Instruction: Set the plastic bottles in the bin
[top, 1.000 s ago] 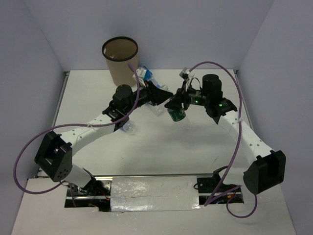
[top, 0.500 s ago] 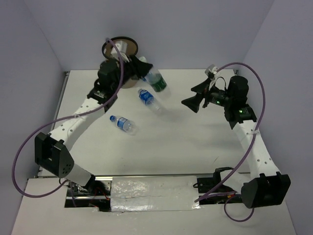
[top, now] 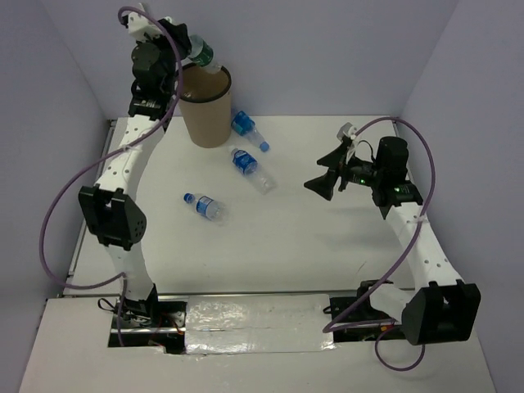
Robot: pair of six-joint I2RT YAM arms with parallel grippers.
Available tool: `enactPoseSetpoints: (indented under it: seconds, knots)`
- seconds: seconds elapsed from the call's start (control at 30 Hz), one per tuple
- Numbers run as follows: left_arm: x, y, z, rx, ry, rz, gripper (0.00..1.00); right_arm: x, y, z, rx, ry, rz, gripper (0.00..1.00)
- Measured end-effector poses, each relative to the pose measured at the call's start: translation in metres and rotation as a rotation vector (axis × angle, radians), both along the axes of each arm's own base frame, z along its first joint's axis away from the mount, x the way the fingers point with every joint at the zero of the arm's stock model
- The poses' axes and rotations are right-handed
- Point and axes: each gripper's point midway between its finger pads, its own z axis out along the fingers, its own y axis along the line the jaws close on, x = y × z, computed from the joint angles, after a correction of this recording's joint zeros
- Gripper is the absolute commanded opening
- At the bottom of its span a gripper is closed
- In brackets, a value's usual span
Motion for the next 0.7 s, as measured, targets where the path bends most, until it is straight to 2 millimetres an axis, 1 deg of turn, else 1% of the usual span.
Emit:
enactPoseSetpoints:
  seconds: [0.03, 0.07, 0.13, 0.17, 0.2, 0.23, 0.27, 0.33, 0.37, 0.4, 0.43, 0.47, 0.53, 0.6, 0.63, 0.7]
  knots:
    - [0.011, 0.003, -0.003, 0.006, -0.003, 0.026, 0.0, 0.003, 0.0, -0.004, -0.001, 0.012, -0.001, 1.0]
    - [0.022, 0.004, -0.01, 0.02, 0.005, 0.047, 0.0, 0.006, 0.0, -0.009, -0.003, 0.025, -0.001, 1.0]
    - [0.043, 0.007, -0.029, 0.04, 0.032, 0.085, 0.0, 0.012, 0.0, -0.017, -0.005, 0.051, -0.001, 1.0]
    - [0.055, 0.008, -0.044, 0.055, 0.058, 0.101, 0.03, 0.014, 0.0, -0.022, -0.005, 0.065, -0.001, 1.0]
    - [0.067, 0.008, -0.059, 0.07, 0.087, 0.114, 0.1, 0.017, 0.0, -0.026, -0.007, 0.081, -0.003, 1.0]
    - [0.076, 0.007, -0.071, 0.081, 0.111, 0.118, 0.22, 0.02, 0.0, -0.03, -0.008, 0.092, -0.004, 1.0]
    - [0.086, 0.007, -0.086, 0.101, 0.142, 0.122, 0.51, 0.023, 0.0, -0.034, -0.01, 0.107, -0.007, 1.0]
    - [0.099, 0.004, -0.119, 0.128, 0.213, 0.117, 0.75, 0.031, -0.001, -0.039, -0.015, 0.123, -0.016, 1.0]
    - [0.101, 0.003, -0.132, 0.141, 0.249, 0.11, 0.96, 0.036, -0.001, -0.041, -0.019, 0.127, -0.024, 1.0]
    - [0.102, 0.002, -0.144, 0.153, 0.283, 0.102, 0.99, 0.042, 0.001, -0.042, -0.024, 0.128, -0.03, 1.0]
    - [0.102, 0.0, -0.153, 0.158, 0.307, 0.087, 0.99, 0.049, 0.002, -0.044, -0.034, 0.128, -0.044, 1.0]
    - [0.101, -0.002, -0.154, 0.158, 0.316, 0.077, 0.99, 0.058, 0.005, -0.045, -0.045, 0.126, -0.054, 1.0]
    - [0.096, -0.006, -0.153, 0.166, 0.325, 0.044, 1.0, 0.078, 0.019, -0.052, -0.078, 0.136, -0.074, 1.0]
    - [0.087, -0.01, -0.143, 0.17, 0.324, 0.014, 0.99, 0.1, 0.042, -0.061, -0.128, 0.143, -0.095, 1.0]
    - [0.08, -0.013, -0.135, 0.172, 0.325, -0.007, 0.99, 0.11, 0.054, -0.068, -0.15, 0.15, -0.104, 1.0]
    - [0.061, -0.018, -0.114, 0.177, 0.311, -0.052, 0.99, 0.129, 0.077, -0.086, -0.199, 0.169, -0.133, 1.0]
